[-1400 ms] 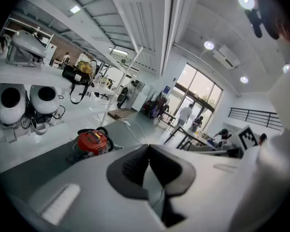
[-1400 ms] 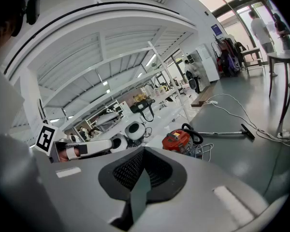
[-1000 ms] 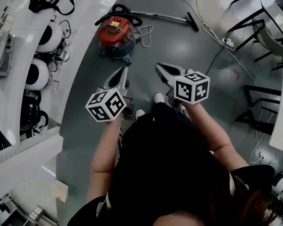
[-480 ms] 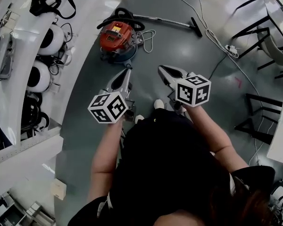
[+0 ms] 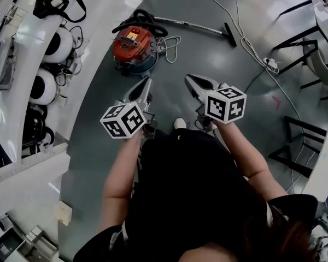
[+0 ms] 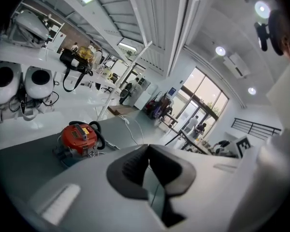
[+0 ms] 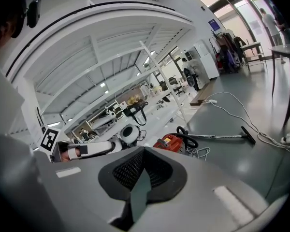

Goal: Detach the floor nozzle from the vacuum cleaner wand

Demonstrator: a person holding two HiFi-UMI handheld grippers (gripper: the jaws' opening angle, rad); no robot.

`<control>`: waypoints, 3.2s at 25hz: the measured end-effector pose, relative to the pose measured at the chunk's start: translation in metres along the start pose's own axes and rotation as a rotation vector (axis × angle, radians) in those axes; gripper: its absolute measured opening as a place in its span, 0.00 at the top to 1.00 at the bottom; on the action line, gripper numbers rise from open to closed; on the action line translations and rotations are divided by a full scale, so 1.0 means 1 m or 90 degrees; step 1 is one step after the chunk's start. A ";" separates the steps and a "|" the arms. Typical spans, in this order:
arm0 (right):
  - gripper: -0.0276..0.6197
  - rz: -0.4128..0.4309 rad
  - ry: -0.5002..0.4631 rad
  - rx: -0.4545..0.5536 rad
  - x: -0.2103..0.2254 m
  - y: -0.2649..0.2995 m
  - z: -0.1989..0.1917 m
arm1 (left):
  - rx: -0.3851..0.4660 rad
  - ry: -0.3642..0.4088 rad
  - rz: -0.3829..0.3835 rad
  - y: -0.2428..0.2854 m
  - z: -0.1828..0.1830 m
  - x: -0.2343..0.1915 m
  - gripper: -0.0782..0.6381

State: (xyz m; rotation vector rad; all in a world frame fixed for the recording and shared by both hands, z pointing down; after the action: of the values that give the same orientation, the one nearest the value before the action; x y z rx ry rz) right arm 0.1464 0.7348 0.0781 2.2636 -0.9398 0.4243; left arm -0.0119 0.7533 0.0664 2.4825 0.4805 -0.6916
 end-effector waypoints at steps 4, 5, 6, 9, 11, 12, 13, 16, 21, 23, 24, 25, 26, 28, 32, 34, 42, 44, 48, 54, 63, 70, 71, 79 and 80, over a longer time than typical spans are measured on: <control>0.96 -0.005 -0.001 -0.014 0.020 -0.001 -0.001 | -0.003 0.018 0.010 0.010 -0.003 0.004 0.88; 0.96 -0.006 0.002 -0.014 0.023 -0.002 -0.002 | -0.005 0.015 0.010 0.012 -0.005 0.005 0.88; 0.96 -0.005 0.007 -0.014 0.026 -0.003 -0.002 | -0.007 0.011 0.010 0.014 -0.007 0.006 0.88; 0.96 -0.009 0.009 -0.011 0.035 -0.004 0.003 | -0.007 0.003 0.023 0.023 -0.006 0.006 0.88; 0.96 -0.014 0.010 -0.009 0.041 -0.001 0.008 | -0.009 0.005 0.030 0.029 -0.002 0.003 0.88; 0.96 -0.015 0.013 -0.008 0.043 0.001 0.009 | -0.014 0.015 0.033 0.032 -0.001 0.001 0.88; 0.96 -0.016 0.016 -0.007 0.046 0.002 0.010 | -0.019 0.030 0.038 0.036 -0.001 0.000 0.88; 0.96 -0.022 0.021 -0.011 0.055 0.007 0.012 | -0.020 0.053 0.036 0.049 0.004 0.001 0.88; 0.96 -0.032 0.030 -0.017 0.072 0.025 0.021 | -0.032 0.052 0.014 0.081 0.015 -0.006 0.88; 0.96 -0.037 0.026 -0.020 0.082 0.037 0.030 | -0.032 0.061 0.010 0.098 0.023 -0.014 0.88; 0.96 -0.040 0.024 -0.021 0.087 0.043 0.035 | -0.028 0.060 0.007 0.107 0.029 -0.018 0.88; 0.96 -0.043 0.021 -0.022 0.091 0.048 0.041 | -0.023 0.054 0.003 0.116 0.036 -0.022 0.88; 0.96 -0.046 0.017 -0.023 0.095 0.054 0.048 | -0.017 0.046 -0.005 0.125 0.044 -0.025 0.88; 0.96 -0.049 0.012 -0.028 0.102 0.066 0.062 | -0.009 0.023 -0.026 0.144 0.059 -0.030 0.88; 0.96 -0.059 0.023 -0.031 0.124 0.086 0.087 | -0.021 0.021 -0.047 0.181 0.082 -0.036 0.88; 0.96 -0.062 0.028 -0.034 0.136 0.099 0.101 | -0.034 0.029 -0.053 0.198 0.090 -0.040 0.88; 0.96 -0.032 0.004 -0.064 0.159 0.166 0.156 | -0.059 0.023 -0.072 0.246 0.127 -0.070 0.88; 0.96 -0.023 -0.005 -0.069 0.166 0.184 0.169 | -0.056 0.023 -0.060 0.257 0.135 -0.081 0.88; 0.96 -0.014 -0.010 -0.080 0.177 0.217 0.189 | -0.058 0.012 -0.029 0.274 0.152 -0.109 0.88; 0.96 -0.019 -0.008 -0.087 0.192 0.247 0.206 | -0.061 0.007 -0.003 0.285 0.164 -0.134 0.88; 0.96 -0.004 -0.030 -0.105 0.183 0.269 0.218 | -0.053 0.008 0.040 0.282 0.173 -0.151 0.88; 0.96 0.011 -0.048 -0.113 0.175 0.284 0.232 | -0.042 -0.031 0.068 0.277 0.180 -0.172 0.88; 0.96 0.009 -0.047 -0.114 0.177 0.285 0.233 | -0.045 -0.033 0.068 0.278 0.181 -0.172 0.88; 0.96 0.013 -0.049 -0.128 0.195 0.313 0.252 | -0.015 -0.026 0.080 0.298 0.205 -0.187 0.88; 0.96 0.016 -0.048 -0.130 0.198 0.319 0.254 | -0.014 -0.024 0.076 0.302 0.208 -0.188 0.88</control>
State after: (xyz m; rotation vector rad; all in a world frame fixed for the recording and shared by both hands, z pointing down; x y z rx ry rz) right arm 0.0663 0.2914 0.1302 2.0962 -1.0026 0.2422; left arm -0.1046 0.3569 0.1329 2.4500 0.3206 -0.6797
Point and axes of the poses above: the fingertips, and each gripper's own axes: y forward along the fingers, x to its right, z out of its top, the point moved 3 cm from there along -y, backward along the fingers
